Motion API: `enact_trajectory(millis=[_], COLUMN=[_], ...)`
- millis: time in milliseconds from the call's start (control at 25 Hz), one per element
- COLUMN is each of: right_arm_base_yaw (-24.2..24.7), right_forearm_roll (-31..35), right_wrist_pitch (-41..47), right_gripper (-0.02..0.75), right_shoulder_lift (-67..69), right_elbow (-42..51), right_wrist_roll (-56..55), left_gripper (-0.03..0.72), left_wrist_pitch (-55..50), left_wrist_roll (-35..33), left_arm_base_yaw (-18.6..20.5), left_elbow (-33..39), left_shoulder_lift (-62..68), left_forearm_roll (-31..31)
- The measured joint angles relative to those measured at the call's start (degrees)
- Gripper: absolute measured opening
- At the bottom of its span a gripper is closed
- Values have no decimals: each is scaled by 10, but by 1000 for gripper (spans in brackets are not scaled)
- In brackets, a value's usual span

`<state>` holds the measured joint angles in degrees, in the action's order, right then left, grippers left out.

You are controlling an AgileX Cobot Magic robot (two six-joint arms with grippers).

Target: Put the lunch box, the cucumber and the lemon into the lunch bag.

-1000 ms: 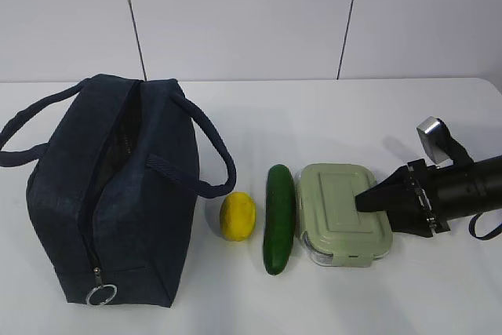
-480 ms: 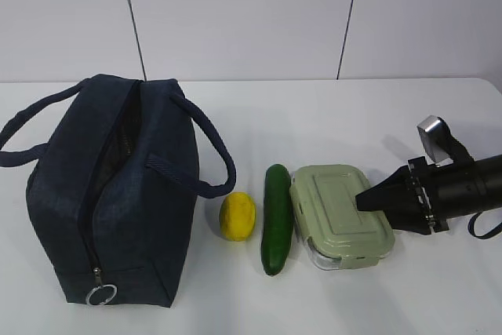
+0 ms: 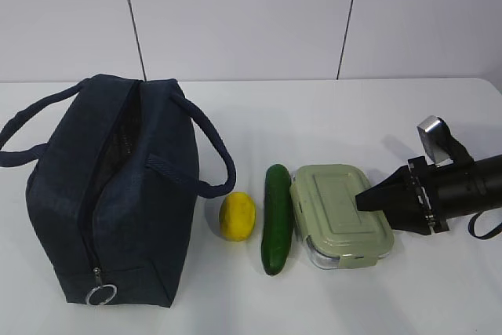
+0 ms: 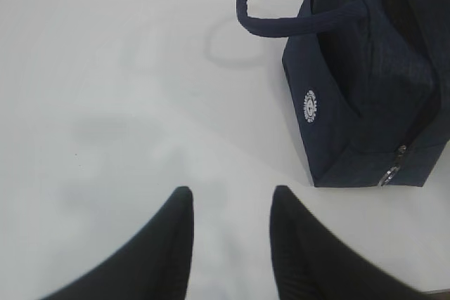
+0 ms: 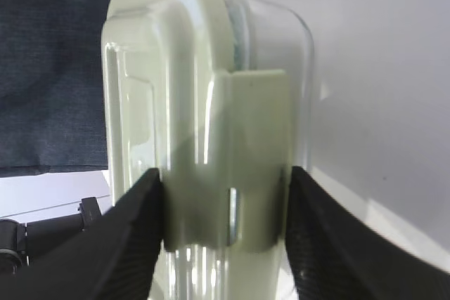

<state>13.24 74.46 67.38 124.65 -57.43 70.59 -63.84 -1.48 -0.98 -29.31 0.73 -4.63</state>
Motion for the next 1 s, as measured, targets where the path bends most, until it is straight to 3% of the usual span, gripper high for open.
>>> enact_trajectory(millis=[1000], right_arm_base_yaw=[0], right_forearm_roll=[-26], right_wrist_pitch=[-14], right_gripper=[357], right_shoulder_lift=[-20], right_elbow=[0], right_wrist_roll=[-41], left_gripper=[264], left_wrist_pitch=[0], left_wrist_roll=[0], left_arm_base_yaw=[0], left_elbow=[0], left_shoulder_lift=[0], left_forearm_roll=[0])
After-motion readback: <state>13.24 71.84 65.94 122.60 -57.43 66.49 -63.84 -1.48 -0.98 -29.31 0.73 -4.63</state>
